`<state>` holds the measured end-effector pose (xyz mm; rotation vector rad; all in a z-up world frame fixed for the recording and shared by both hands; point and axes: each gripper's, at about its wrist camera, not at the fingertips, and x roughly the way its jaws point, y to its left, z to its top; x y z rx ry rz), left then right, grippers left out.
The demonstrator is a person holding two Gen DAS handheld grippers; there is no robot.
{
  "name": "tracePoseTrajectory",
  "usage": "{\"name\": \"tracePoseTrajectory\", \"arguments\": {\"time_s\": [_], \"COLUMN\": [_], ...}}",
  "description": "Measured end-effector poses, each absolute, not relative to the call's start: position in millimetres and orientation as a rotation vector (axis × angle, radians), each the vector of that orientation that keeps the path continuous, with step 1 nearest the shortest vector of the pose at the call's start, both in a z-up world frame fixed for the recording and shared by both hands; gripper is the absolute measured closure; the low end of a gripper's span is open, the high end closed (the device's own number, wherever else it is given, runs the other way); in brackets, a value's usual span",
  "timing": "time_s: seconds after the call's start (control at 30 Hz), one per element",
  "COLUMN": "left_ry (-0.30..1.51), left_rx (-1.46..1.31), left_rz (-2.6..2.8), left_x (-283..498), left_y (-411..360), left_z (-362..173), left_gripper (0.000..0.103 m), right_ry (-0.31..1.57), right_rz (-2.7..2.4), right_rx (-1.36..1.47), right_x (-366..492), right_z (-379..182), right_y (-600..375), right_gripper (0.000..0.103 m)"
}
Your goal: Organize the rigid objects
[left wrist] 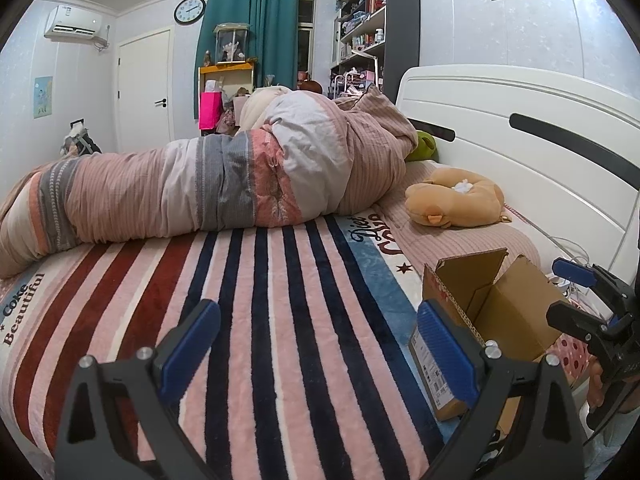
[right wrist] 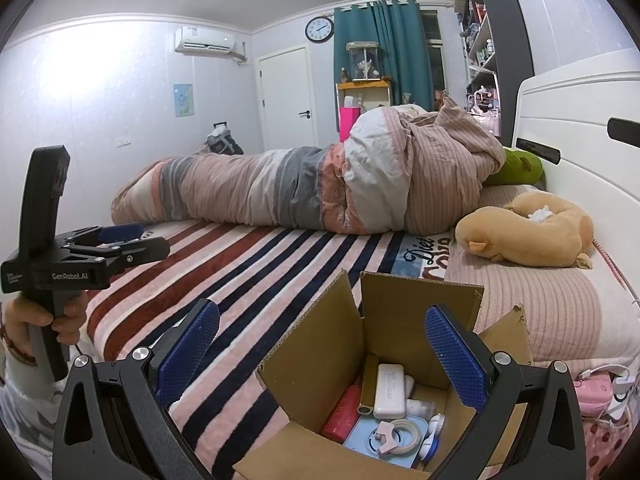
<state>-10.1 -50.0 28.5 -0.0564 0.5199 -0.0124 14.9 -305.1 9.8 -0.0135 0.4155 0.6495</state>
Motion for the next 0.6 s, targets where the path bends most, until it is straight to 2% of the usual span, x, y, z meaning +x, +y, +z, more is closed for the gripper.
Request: {"name": "tracePoseTrajectory", "arguments": {"time_s": [0.6], "left_ry": [0.522], "left_rx": [-0.053], "left_rz": [-0.010], "left_x": [-10.8], "left_y": [-50.6], "left_z": [27.5], "left_gripper": [0.005], "right_ry": [0.414], "right_rz": [0.652], "right_rx": [-0.013], "right_x": [15.6], "right_z": [10.2], "right_y": [-306.0], "right_gripper": [0.000]}}
